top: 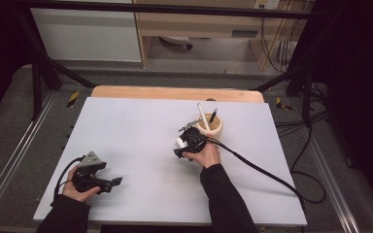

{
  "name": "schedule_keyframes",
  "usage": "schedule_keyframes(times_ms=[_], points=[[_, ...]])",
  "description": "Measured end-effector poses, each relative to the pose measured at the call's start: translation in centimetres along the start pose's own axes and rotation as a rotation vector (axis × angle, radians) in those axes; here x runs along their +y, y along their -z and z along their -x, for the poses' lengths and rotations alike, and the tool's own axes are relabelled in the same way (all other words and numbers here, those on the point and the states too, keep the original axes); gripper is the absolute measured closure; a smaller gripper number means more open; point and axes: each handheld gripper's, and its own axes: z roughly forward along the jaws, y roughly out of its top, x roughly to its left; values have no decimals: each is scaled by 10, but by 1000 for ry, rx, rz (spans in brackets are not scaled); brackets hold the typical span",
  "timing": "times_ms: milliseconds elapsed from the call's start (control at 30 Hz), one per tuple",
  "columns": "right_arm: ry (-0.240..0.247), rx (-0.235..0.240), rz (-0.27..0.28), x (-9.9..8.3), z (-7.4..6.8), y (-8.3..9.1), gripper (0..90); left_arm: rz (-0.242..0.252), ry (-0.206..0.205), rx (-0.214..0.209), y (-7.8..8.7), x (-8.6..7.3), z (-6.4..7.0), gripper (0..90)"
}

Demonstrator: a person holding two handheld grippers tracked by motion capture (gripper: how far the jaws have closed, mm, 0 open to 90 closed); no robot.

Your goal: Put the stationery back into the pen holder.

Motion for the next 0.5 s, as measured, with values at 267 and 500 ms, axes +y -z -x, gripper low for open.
schedule_keyframes(times_ms=[267, 500], points=[[-8, -25, -40, -1, 3, -7, 481, 0, -1, -2, 0, 0, 0, 91], [-17, -31, -61, -1, 5, -10, 593, 0, -2, -4, 0, 0, 0, 92]])
